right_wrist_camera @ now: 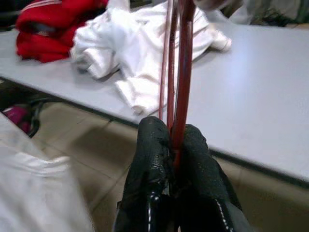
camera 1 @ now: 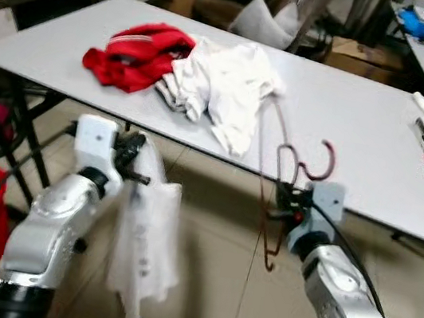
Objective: Hang hanger
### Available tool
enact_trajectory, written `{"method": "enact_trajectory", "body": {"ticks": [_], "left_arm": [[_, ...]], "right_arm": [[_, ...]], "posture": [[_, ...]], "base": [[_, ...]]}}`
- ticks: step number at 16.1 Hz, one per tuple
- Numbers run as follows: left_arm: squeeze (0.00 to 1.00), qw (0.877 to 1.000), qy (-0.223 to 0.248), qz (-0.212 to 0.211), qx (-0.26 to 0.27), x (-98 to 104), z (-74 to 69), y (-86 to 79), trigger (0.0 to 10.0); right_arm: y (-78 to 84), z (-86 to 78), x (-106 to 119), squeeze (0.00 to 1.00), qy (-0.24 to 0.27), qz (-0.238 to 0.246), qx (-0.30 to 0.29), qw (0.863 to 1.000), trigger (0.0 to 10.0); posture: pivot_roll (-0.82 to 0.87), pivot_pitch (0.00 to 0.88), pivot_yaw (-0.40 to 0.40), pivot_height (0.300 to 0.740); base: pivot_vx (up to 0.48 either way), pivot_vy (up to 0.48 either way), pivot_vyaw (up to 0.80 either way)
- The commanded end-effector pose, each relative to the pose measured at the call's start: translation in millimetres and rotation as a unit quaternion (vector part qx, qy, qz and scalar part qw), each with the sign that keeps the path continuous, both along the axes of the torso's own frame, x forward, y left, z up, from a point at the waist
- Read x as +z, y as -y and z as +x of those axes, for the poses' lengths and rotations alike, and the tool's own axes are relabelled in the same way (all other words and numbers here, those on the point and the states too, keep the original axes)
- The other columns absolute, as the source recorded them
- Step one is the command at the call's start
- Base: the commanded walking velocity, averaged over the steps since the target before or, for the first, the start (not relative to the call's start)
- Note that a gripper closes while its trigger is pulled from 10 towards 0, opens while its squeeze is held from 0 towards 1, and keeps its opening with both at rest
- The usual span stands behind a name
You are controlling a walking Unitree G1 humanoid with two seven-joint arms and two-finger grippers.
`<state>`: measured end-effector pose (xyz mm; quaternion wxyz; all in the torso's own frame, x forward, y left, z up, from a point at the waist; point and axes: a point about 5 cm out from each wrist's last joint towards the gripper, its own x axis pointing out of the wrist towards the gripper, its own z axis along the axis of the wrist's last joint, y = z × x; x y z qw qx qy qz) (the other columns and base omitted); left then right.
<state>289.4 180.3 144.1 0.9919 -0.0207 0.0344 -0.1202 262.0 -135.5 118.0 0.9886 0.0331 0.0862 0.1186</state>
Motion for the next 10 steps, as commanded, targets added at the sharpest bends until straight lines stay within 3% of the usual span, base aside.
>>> {"method": "enact_trajectory", "body": {"ticks": [1, 3, 8, 10], "left_arm": [[0.0, 0.999, 0.023, -0.003, -0.023, 11, 3.8, 12.4, 10.0], [0.0, 0.999, 0.034, 0.001, -0.018, 19, 9.4, 6.3, 10.0], [0.0, 0.999, 0.046, 0.004, -0.019, 27, 14.4, 2.7, 10.0], [0.0, 0.998, 0.053, 0.002, -0.024, 31, 14.8, 5.5, 10.0]], "right_arm": [[10.0, 1.0, 4, 0.0, 0.011, -0.008, -0.012, 1.0, 10.0], [6.9, 2.4, 6, 0.0, 0.018, -0.012, 0.008, 1.0, 10.0], [8.7, 3.6, 9, 0.0, 0.029, -0.025, 0.022, 0.999, 10.0], [9.4, 1.4, 12, 0.0, 0.037, -0.04, 0.053, 0.997, 10.0]], "posture": [[-0.1, 0.0, -0.03, 0.74], [-0.1, 0.0, -0.026, 0.74], [-0.1, 0.0, -0.024, 0.74], [-0.1, 0.0, -0.03, 0.74]], "base": [[0.431, 0.0, 0.0], [0.429, 0.0, 0.0], [0.43, 0.0, -0.78], [0.429, 0.0, 0.0]]}}
